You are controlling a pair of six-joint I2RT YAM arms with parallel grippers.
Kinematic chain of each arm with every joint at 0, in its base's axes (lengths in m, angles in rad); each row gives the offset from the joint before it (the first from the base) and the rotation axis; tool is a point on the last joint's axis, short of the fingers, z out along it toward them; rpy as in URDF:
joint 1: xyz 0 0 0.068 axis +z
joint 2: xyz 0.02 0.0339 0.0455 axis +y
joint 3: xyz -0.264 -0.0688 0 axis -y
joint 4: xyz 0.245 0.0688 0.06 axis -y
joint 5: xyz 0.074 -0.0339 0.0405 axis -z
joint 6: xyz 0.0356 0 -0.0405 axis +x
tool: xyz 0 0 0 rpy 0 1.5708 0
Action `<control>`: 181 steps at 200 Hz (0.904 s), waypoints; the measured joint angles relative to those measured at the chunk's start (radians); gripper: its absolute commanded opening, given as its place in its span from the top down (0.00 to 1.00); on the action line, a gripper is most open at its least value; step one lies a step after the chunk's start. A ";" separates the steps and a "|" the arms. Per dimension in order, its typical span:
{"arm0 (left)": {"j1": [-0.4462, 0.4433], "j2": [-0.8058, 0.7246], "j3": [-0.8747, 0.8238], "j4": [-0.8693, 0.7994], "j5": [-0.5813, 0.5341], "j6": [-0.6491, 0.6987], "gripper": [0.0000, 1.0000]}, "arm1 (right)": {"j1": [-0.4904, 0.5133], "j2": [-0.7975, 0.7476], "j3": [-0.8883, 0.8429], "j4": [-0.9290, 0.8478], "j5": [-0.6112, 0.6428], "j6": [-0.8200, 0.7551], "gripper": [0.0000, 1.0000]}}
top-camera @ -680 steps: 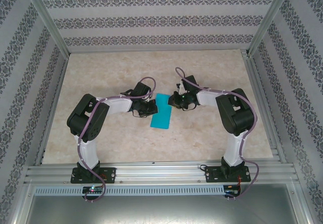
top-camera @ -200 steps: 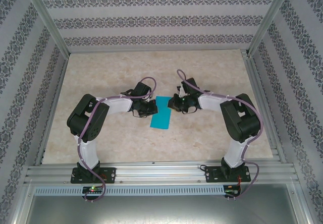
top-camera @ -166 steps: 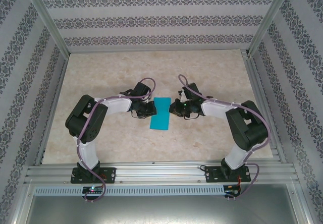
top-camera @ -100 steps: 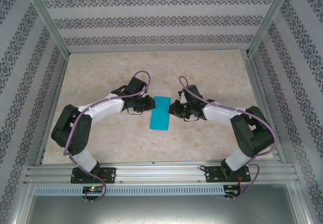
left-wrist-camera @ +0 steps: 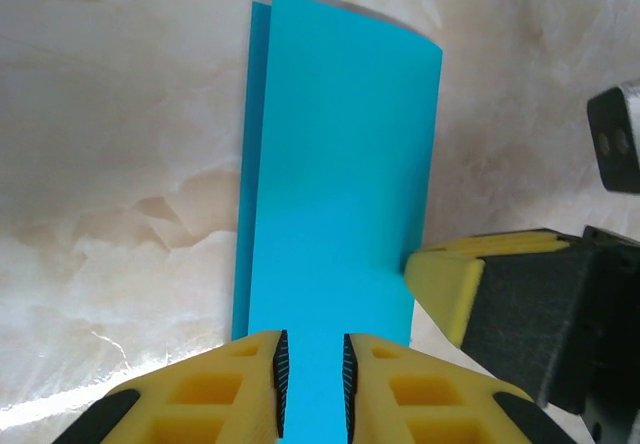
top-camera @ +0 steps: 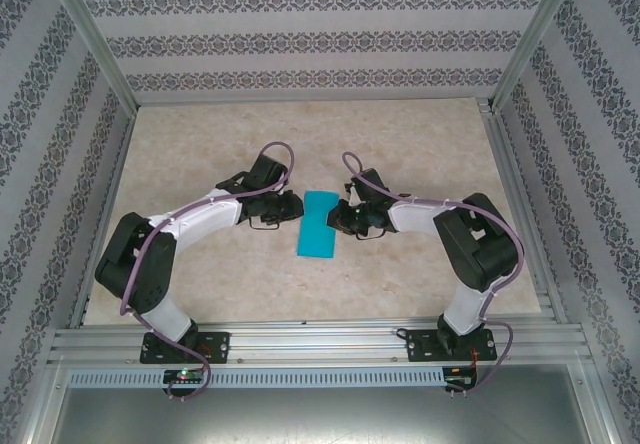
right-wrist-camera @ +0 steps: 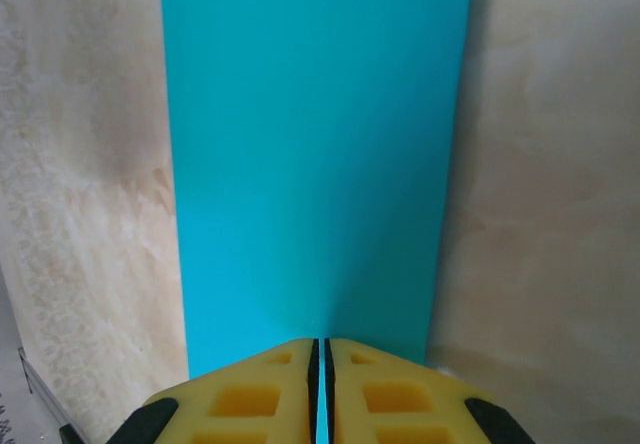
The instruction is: Fold a paper plane with a square sheet of paper (pick it up from the middle)
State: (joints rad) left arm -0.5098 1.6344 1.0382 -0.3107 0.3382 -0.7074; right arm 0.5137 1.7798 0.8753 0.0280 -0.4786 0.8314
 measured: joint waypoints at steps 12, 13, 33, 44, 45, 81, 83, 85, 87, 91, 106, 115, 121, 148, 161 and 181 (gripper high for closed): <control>0.000 0.012 0.001 0.002 0.014 0.000 0.75 | 0.000 0.011 0.001 0.000 0.000 0.000 0.87; 0.000 0.014 0.002 0.003 0.016 0.000 0.75 | 0.000 0.011 0.001 0.000 0.000 0.000 0.87; 0.000 0.056 0.016 0.005 0.040 -0.001 0.75 | 0.000 0.020 0.001 -0.001 0.000 0.000 0.87; 0.000 0.081 0.026 0.008 0.053 -0.003 0.75 | 0.000 0.020 0.001 -0.001 0.000 -0.001 0.87; 0.000 0.082 0.027 0.008 0.053 -0.003 0.75 | 0.000 0.020 0.001 -0.001 0.000 -0.001 0.87; 0.000 0.158 0.068 0.024 0.094 -0.009 0.76 | 0.000 0.021 0.001 -0.007 0.000 -0.013 0.87; 0.000 0.162 0.070 0.026 0.096 -0.010 0.76 | 0.000 0.021 0.001 -0.008 0.000 -0.015 0.87; 0.000 0.165 0.073 0.028 0.098 -0.011 0.76 | 0.000 0.021 0.001 -0.009 0.000 -0.016 0.87; 0.000 0.169 0.075 0.029 0.101 -0.011 0.76 | 0.000 0.021 0.001 -0.009 0.000 -0.016 0.87; 0.000 0.174 0.079 0.030 0.104 -0.012 0.76 | 0.000 0.022 0.002 -0.010 0.000 -0.018 0.87; 0.000 0.198 0.094 0.042 0.114 -0.015 0.76 | 0.000 0.026 0.006 -0.016 0.000 -0.019 0.87; 0.000 0.210 0.100 0.052 0.121 -0.017 0.76 | 0.000 0.026 0.007 -0.017 0.000 -0.019 0.87; 0.000 0.219 0.101 0.058 0.126 -0.019 0.76 | 0.000 0.027 0.007 -0.018 0.000 -0.019 0.87; 0.000 0.260 0.105 0.070 0.133 -0.027 0.79 | 0.000 0.028 0.008 -0.020 0.000 -0.019 0.87; 0.000 0.287 0.106 0.071 0.132 -0.030 0.82 | 0.000 0.028 0.008 -0.020 0.000 -0.019 0.86; 0.000 0.300 0.107 0.072 0.131 -0.034 0.83 | 0.000 0.027 0.015 -0.029 0.000 -0.019 0.86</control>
State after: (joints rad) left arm -0.5098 1.9347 1.1454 -0.2386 0.4694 -0.7410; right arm 0.5137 1.8072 0.8906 -0.0006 -0.4786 0.8124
